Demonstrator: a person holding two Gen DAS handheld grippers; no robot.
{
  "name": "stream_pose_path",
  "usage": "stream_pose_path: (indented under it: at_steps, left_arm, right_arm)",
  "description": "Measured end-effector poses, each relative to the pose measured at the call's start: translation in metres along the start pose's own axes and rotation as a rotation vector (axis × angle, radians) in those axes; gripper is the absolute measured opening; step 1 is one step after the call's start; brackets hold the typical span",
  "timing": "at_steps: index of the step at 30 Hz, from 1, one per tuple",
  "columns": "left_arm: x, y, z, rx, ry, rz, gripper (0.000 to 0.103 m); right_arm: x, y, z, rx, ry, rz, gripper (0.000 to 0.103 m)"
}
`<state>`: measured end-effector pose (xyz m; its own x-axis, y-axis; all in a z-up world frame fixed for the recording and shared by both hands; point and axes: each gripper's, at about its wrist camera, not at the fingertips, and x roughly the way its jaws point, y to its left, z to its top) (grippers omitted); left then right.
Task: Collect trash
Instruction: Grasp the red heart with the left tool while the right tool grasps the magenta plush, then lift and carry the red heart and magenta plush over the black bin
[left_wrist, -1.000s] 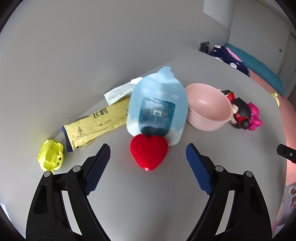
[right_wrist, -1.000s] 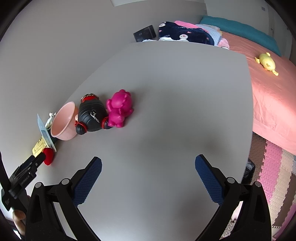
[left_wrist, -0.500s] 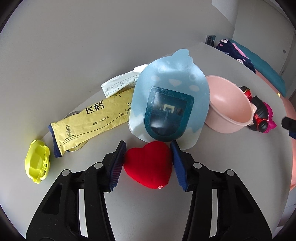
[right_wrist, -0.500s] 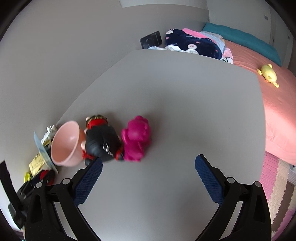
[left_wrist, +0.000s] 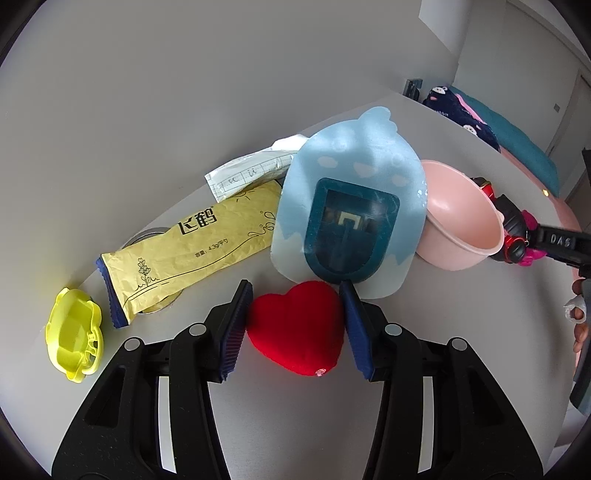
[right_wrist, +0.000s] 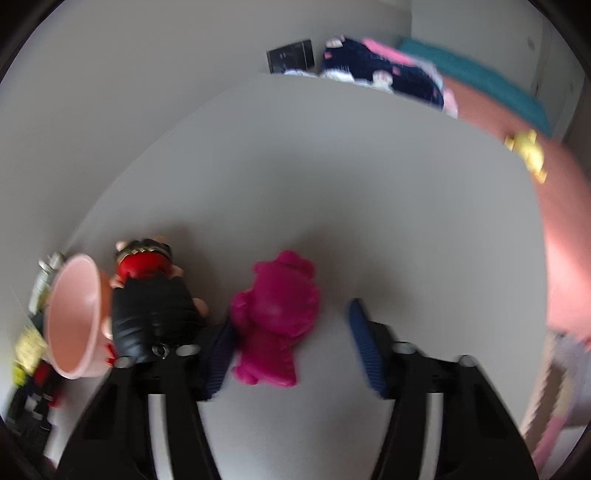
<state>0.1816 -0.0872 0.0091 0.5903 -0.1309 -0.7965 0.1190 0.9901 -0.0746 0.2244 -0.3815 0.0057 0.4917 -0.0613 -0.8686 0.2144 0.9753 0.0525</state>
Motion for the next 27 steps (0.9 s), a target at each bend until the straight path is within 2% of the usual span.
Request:
stream_pose_path:
  at_steps: [1,18,24,27]
  left_arm:
    - [-0.001,0.002,-0.001,-0.005,0.0,-0.003,0.048]
    - [-0.003,-0.008,-0.002,0.03,0.015,0.065,0.048]
    - [-0.014,-0.025,-0.01,0.045,0.014,0.085,0.048]
    - [-0.022,-0.036,-0.011,0.05,0.013,0.078,0.048]
  right_arm:
    - [0.0,0.001,-0.001,-0.022,-0.008,-0.026,0.04]
    - [-0.028,-0.056,-0.028,0.052,0.039,0.176,0.04]
    - [-0.048,-0.071,-0.038,0.002,0.01,0.165,0.04]
    - [-0.057,-0.084,-0.042,0.006,0.001,0.186,0.04]
